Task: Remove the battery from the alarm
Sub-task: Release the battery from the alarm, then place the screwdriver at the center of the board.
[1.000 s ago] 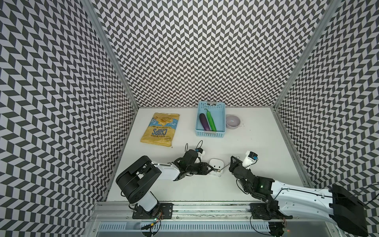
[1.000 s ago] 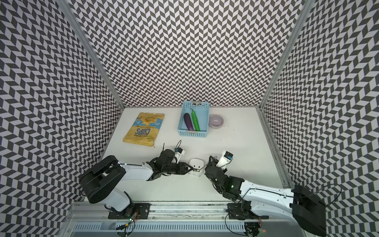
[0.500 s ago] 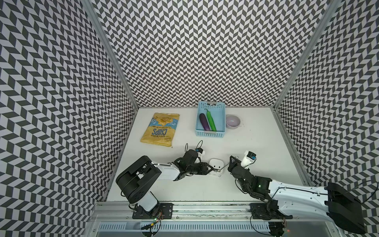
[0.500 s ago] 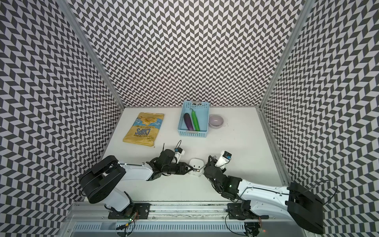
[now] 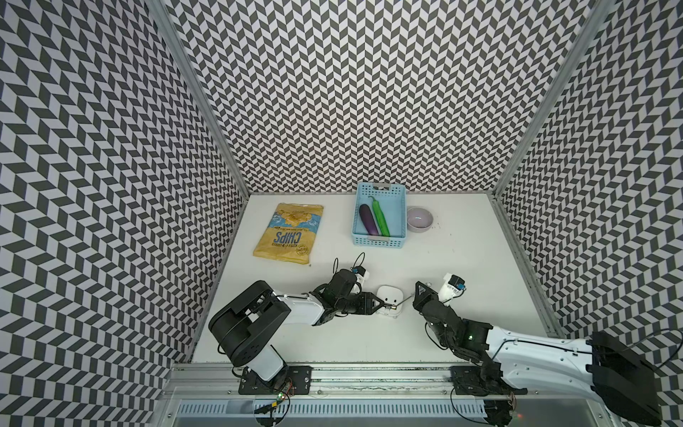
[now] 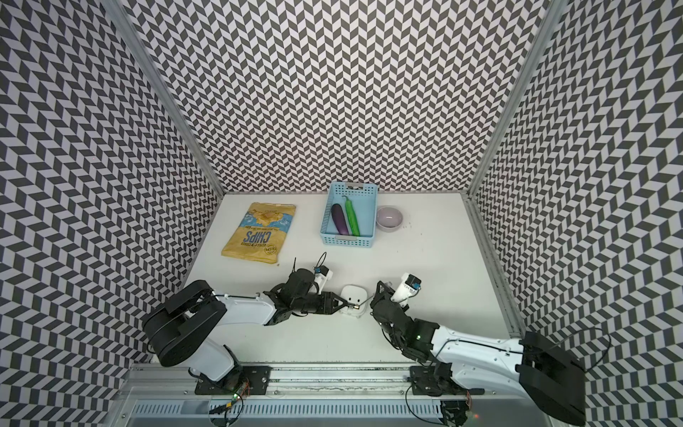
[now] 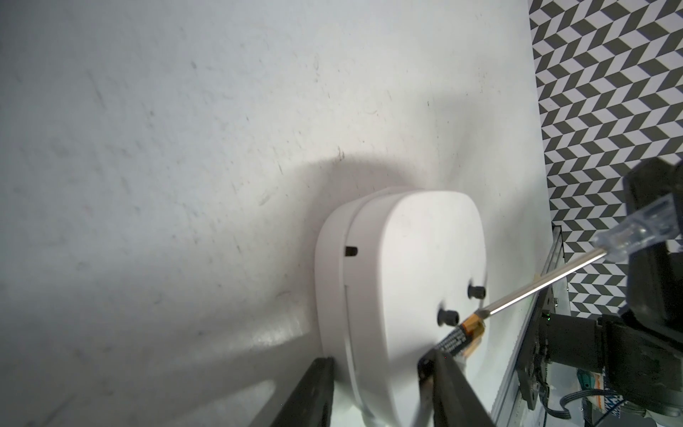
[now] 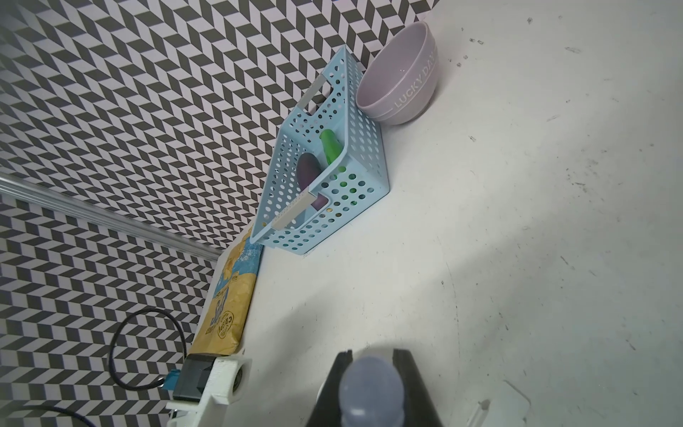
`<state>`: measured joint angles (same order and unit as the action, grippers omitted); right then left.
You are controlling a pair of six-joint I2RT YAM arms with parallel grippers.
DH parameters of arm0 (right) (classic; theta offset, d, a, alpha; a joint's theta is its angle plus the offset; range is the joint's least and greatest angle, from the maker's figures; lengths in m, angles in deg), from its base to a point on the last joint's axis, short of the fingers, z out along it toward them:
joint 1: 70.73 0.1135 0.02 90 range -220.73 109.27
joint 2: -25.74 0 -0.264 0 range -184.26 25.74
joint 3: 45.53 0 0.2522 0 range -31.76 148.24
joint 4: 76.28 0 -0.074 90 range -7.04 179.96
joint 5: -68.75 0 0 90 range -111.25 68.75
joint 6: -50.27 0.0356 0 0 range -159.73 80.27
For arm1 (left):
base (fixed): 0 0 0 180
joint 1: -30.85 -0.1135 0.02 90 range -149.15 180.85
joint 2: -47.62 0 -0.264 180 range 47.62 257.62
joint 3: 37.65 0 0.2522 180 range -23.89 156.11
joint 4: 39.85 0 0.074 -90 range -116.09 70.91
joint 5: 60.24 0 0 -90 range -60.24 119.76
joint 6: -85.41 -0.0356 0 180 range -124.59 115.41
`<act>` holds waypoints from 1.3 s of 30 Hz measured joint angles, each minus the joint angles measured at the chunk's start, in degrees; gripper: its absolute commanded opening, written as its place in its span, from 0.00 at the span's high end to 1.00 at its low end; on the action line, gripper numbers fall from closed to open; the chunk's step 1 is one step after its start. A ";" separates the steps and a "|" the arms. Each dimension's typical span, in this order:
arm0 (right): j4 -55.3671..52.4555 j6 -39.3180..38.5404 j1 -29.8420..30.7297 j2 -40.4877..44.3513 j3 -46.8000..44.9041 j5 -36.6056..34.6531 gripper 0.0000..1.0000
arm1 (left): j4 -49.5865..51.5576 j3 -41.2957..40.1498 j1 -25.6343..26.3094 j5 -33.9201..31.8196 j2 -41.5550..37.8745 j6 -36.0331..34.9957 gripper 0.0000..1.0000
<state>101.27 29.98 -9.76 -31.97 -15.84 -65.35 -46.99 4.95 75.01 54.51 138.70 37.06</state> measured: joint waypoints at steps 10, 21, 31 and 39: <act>2.89 0.33 -1.33 1.20 -0.85 1.07 1.00 | 0.00 0.13 -0.07 -0.07 0.09 -0.02 0.54; 8.20 0.13 -1.01 5.40 0.42 2.80 1.00 | 0.09 3.63 0.46 -0.66 4.07 -1.42 0.53; -9.77 -16.33 -15.65 7.13 10.86 5.70 1.00 | -0.02 4.09 0.72 -1.16 4.52 -2.21 0.53; -24.98 -36.41 -33.92 -19.43 29.29 16.81 1.00 | -0.09 3.98 0.59 -2.01 4.35 -2.38 0.53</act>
<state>76.28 -6.43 -43.68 -51.41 13.45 -48.54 -47.08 8.92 75.60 52.50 143.05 34.68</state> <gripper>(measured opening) 0.189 0.471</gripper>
